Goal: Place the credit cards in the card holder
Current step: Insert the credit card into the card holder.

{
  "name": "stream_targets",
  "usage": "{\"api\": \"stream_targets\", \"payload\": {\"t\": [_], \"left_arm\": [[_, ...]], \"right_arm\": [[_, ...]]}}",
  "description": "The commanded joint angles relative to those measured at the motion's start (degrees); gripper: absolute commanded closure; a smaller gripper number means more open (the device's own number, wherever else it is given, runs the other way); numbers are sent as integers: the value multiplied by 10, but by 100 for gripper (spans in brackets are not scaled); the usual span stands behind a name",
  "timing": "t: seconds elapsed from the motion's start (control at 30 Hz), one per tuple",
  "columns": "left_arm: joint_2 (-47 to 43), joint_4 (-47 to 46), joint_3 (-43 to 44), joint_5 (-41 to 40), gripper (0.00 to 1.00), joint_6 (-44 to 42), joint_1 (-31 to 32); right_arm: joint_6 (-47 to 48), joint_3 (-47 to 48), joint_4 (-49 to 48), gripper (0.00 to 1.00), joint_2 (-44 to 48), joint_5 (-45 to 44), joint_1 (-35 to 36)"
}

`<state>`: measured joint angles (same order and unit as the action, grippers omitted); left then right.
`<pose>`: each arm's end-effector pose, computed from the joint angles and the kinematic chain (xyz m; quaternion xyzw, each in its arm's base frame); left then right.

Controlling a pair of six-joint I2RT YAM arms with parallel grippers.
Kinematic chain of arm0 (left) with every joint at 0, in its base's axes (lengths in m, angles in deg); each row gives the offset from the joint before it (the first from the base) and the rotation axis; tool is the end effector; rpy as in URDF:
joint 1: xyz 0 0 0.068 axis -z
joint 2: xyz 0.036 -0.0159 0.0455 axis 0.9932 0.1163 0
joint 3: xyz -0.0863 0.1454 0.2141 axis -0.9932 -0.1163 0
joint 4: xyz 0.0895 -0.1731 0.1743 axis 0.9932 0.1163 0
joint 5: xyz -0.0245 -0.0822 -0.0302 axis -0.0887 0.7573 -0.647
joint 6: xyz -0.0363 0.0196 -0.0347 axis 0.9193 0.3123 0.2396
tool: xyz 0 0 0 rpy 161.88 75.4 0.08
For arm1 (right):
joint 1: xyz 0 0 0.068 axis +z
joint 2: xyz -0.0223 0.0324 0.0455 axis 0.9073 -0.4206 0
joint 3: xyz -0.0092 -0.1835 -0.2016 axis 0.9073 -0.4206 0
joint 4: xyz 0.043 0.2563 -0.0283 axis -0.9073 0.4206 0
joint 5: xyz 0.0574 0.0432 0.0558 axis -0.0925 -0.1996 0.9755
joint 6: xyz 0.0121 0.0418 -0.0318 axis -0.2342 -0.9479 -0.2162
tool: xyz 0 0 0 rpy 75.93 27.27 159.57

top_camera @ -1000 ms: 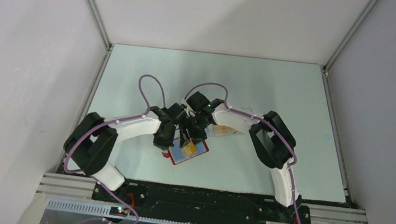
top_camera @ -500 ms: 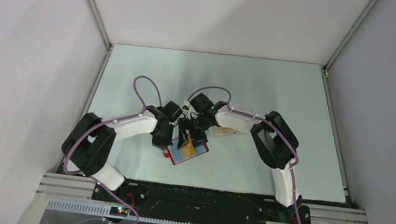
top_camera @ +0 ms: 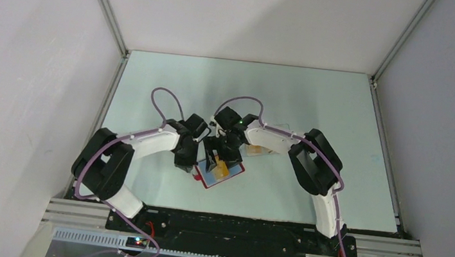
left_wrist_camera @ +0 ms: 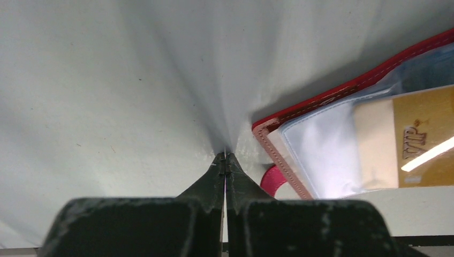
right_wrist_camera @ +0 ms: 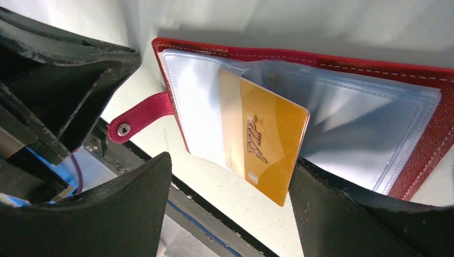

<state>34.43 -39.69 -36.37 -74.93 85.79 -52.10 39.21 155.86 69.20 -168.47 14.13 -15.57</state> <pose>0.2197 -0.1309 0.1545 -0.0173 0.9962 -0.0187 0.0829 0.2631 0.3315 0.1634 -0.2407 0.9305 0.2757 0.0122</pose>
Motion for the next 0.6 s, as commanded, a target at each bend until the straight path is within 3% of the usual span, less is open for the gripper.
{"api": "stream_targets", "payload": {"t": [0.0,0.33,0.57], "left_arm": [[35,-29,2,7,100,-3,-5],[78,-36,56,27,100,-9,-9],[62,-62,36,75,100,3,-23]], "right_arm": [[50,49,53,19,-30,-60,6],[75,38,-4,18,-37,89,19],[4,-25,-92,16,3,153,-22]]}}
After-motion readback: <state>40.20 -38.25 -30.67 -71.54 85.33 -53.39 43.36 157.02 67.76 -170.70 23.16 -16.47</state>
